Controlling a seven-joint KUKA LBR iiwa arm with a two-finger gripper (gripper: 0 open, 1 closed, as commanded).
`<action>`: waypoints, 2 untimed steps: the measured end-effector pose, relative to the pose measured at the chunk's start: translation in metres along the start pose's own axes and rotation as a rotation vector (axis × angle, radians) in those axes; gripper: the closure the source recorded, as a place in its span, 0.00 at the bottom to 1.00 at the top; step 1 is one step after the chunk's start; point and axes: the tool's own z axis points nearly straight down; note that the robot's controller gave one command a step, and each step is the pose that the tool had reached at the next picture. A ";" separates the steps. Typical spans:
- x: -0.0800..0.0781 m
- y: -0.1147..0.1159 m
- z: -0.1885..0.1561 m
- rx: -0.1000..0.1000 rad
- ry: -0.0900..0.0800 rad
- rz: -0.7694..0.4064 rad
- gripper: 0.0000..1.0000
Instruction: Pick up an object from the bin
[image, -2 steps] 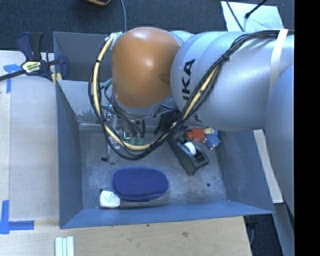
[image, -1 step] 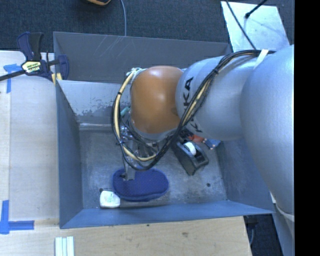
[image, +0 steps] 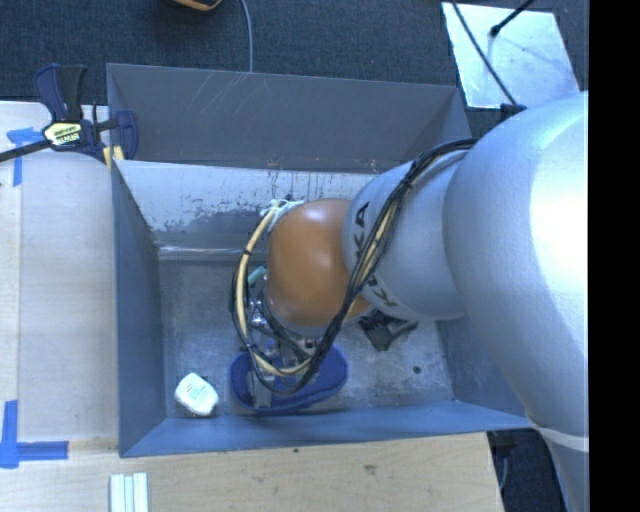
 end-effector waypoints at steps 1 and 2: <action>-0.003 0.002 -0.004 -0.004 -0.009 -0.001 1.00; 0.024 0.013 -0.085 -0.003 -0.007 -0.017 1.00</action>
Offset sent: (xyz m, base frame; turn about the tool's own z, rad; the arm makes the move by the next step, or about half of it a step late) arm 0.0000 0.0000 0.0000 0.0000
